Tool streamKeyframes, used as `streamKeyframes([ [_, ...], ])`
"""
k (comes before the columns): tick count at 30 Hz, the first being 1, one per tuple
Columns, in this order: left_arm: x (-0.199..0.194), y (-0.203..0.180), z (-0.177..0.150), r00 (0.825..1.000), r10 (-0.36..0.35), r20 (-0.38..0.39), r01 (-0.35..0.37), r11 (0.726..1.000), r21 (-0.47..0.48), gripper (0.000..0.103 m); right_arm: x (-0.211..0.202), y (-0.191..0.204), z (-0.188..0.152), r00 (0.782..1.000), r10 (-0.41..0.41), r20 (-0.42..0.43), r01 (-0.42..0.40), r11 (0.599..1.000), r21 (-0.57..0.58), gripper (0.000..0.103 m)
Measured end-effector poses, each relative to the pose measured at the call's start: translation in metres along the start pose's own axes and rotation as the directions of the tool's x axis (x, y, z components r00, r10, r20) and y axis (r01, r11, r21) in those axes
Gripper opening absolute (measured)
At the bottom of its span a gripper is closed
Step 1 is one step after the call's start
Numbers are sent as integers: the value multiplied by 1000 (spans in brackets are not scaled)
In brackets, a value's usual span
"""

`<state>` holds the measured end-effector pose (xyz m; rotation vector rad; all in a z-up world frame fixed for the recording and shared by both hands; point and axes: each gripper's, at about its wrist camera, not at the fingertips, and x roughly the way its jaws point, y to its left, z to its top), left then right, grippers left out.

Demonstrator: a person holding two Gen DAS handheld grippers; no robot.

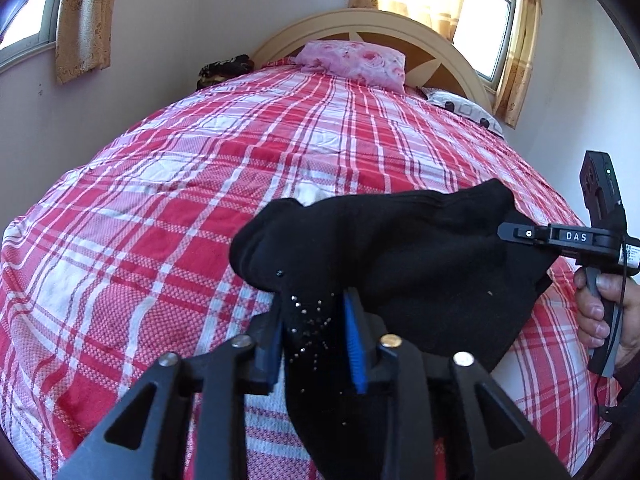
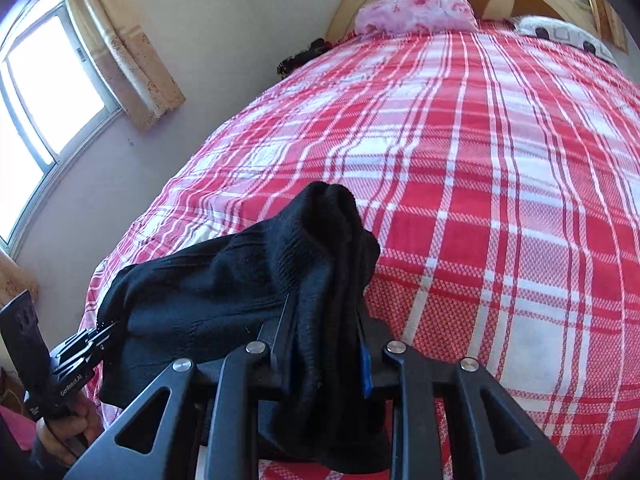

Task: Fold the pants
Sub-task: 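Lift the pants with both tools and fold it over once more, then open both tools and release the folded pants onto the bed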

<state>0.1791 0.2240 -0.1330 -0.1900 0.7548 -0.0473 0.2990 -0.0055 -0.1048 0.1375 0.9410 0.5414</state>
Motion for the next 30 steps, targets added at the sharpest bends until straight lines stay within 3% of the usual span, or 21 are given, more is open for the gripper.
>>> streamKeyframes([
  [2,2,0,0,1000,22,-6,-22,1000,4,52,3,-3,0,1000,1,-10,-1,1000,11,30],
  [8,3,4,1,998,67,-14,-67,998,-12,79,7,-9,0,999,-42,-27,42,999,20,47],
  [11,-1,5,-1,997,77,-21,-77,997,-10,84,1,-11,-1,996,-88,-12,88,996,17,59],
  [14,-5,5,-3,995,92,-24,-92,996,-8,92,-7,-15,-1,993,-118,5,118,993,25,63],
  [18,-16,3,-7,995,101,-24,-101,995,-10,94,-24,-14,-6,983,-180,34,180,984,13,65],
  [25,-73,-19,-22,990,113,83,-115,993,20,99,-79,6,-37,968,-214,132,216,976,-2,65],
  [30,-115,-38,-30,980,108,167,-117,992,42,103,-129,37,-73,946,-217,242,230,973,-26,67],
])
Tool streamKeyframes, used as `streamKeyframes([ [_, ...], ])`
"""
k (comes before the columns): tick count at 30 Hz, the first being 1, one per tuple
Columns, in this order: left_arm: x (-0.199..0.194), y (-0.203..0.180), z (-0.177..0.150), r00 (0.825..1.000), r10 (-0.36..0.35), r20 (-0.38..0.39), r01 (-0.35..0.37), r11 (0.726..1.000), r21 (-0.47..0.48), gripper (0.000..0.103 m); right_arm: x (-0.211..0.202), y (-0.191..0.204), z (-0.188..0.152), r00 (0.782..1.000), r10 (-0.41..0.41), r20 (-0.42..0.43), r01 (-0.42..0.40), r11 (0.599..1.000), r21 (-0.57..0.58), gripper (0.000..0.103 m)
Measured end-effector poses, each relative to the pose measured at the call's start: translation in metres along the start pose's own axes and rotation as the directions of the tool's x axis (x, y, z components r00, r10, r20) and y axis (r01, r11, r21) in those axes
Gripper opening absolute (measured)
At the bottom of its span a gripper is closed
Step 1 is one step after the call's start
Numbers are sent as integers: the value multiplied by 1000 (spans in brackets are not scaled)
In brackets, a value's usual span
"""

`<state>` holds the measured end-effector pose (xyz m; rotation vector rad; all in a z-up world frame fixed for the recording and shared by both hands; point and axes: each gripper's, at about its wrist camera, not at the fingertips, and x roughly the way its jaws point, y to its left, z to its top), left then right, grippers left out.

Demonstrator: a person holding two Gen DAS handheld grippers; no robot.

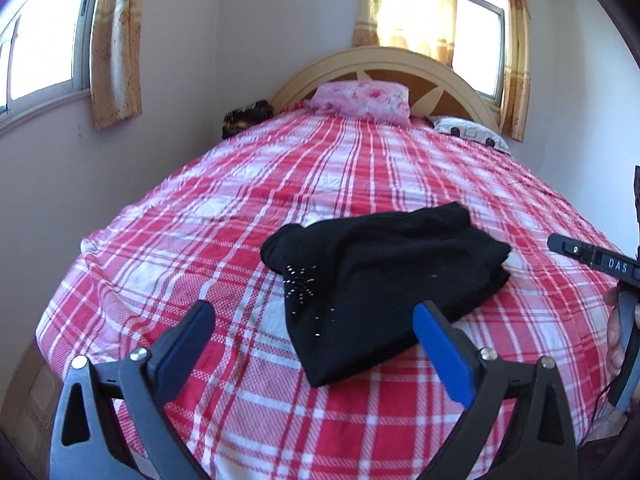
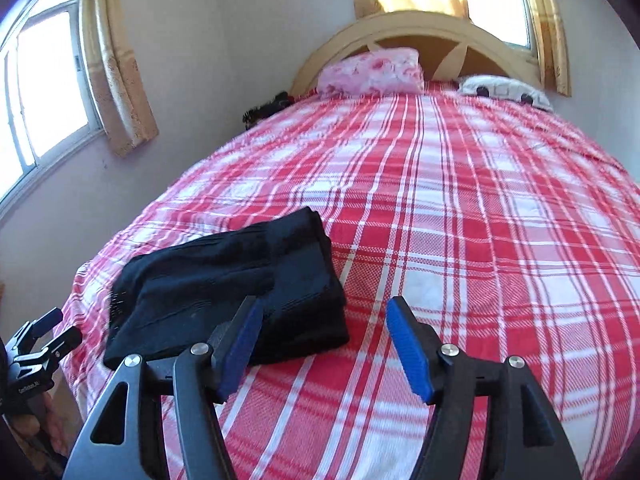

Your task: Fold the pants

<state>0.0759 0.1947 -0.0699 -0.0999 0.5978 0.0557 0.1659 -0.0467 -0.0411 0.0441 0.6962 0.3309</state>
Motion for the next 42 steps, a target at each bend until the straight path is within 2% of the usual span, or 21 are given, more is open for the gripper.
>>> streamKeyframes([
  [4,-24,-13,9,999,5,53,-7,1000,28,103,-39,14,-11,998,3,67,-2,1000,-16,67],
  [8,-48,-18,13,995,-22,95,20,1000,21,103,-76,27,-16,992,19,123,-17,1000,-22,69],
  [15,-67,-24,9,994,-35,100,32,999,26,103,-123,44,-28,981,15,192,-4,998,-57,73],
  [21,-77,-27,8,992,-46,117,45,999,13,103,-142,50,-36,978,26,208,-11,997,-70,73],
  [28,-84,-42,5,990,-65,123,59,997,47,103,-164,45,-43,971,8,239,5,999,-54,73],
  [42,-94,-61,2,989,-68,133,54,993,103,103,-175,38,-50,970,-5,241,17,999,-50,74],
])
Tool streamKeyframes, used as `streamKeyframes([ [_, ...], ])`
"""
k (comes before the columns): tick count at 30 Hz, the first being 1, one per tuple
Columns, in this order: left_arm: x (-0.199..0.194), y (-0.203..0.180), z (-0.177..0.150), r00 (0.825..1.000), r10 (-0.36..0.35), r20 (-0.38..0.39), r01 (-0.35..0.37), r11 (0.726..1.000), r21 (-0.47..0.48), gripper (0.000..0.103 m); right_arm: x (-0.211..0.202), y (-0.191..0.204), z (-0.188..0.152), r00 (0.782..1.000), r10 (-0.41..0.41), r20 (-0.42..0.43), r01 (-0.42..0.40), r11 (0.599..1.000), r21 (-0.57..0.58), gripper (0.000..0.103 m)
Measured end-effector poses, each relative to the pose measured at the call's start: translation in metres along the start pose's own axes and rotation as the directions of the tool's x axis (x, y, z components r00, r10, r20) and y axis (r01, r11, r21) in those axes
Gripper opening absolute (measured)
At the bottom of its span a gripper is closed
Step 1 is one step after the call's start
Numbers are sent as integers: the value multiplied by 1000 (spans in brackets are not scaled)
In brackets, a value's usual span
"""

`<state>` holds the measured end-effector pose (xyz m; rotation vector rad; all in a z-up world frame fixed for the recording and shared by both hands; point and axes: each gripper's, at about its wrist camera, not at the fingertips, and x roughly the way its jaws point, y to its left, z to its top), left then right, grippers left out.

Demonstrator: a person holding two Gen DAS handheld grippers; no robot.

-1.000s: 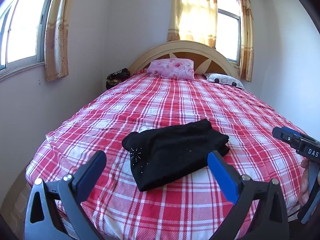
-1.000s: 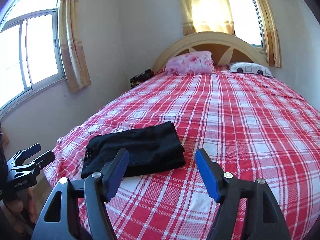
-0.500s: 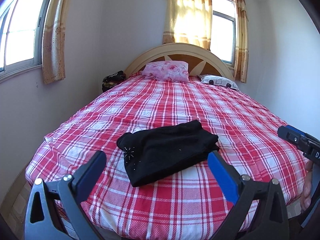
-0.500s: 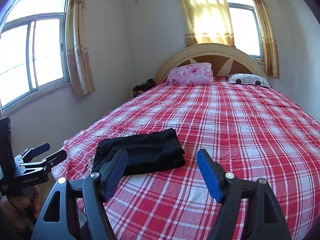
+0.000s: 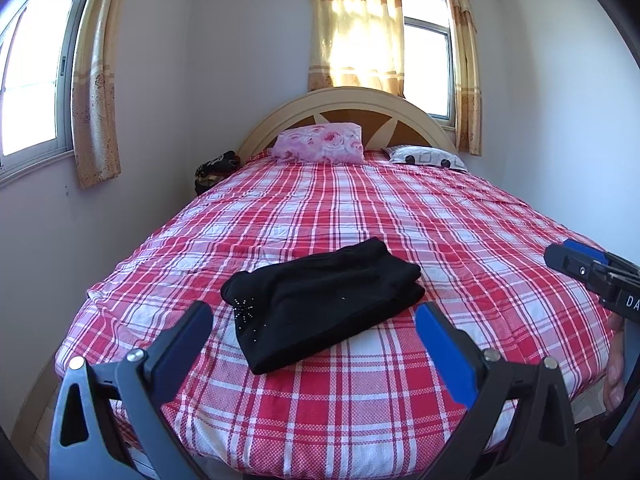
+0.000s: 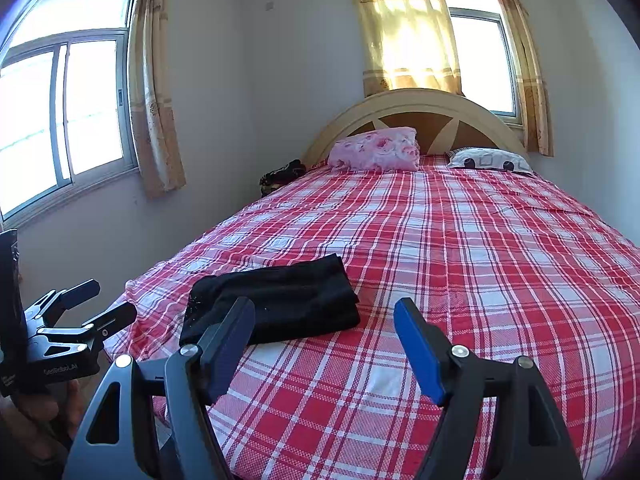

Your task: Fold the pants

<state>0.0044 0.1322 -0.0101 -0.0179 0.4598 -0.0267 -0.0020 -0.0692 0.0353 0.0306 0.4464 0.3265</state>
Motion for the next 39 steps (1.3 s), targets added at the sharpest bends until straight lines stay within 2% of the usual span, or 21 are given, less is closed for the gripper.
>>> streamKeyframes([
  [12,-4,-5,4,1000,4,-8,-4,1000,3,103,-9,2,2,1000,-19,20,20,1000,-14,74],
  [17,-15,0,10,999,23,42,-22,999,-26,103,-15,2,3,999,-29,42,30,999,-22,74],
  [25,-11,7,9,999,45,30,-42,997,-71,103,-16,1,2,999,-31,43,32,999,-25,74],
  [33,-12,3,4,994,93,55,-91,995,-31,103,-16,2,0,999,-31,39,32,999,-28,74],
  [39,-11,2,4,994,92,58,-91,996,-27,103,-16,2,-3,999,-33,30,34,999,-30,74],
])
